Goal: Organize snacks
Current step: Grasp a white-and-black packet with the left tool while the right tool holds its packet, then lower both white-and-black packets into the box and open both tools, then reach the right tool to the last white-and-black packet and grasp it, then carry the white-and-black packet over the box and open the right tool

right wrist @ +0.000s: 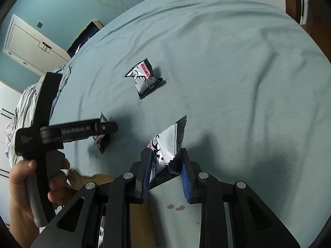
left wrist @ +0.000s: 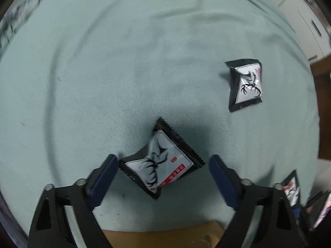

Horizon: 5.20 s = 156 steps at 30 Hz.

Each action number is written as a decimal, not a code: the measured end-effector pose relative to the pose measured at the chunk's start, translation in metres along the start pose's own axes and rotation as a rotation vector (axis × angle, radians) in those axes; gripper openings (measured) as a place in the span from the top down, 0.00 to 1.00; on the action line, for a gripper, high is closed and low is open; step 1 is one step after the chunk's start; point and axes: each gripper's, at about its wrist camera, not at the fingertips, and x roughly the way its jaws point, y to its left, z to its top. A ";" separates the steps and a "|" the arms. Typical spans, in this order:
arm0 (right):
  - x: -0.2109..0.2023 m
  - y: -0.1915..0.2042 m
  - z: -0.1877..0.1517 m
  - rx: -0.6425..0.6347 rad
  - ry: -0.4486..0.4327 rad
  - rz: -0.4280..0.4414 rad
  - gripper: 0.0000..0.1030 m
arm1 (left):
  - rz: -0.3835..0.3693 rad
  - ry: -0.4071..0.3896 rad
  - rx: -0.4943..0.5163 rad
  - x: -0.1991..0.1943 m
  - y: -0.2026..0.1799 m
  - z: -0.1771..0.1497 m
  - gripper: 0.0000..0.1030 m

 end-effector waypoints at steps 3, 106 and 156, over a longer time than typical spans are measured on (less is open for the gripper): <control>0.000 -0.002 -0.002 0.007 0.004 -0.001 0.77 | -0.033 0.012 -0.028 0.004 0.006 -0.001 0.35; 0.108 0.082 0.108 -0.370 -0.134 -0.266 0.33 | 0.103 -0.365 0.032 -0.107 0.079 -0.191 0.17; -0.035 0.088 -0.085 -0.342 -0.159 0.028 0.32 | 0.215 -0.529 0.080 -0.130 0.088 -0.219 0.14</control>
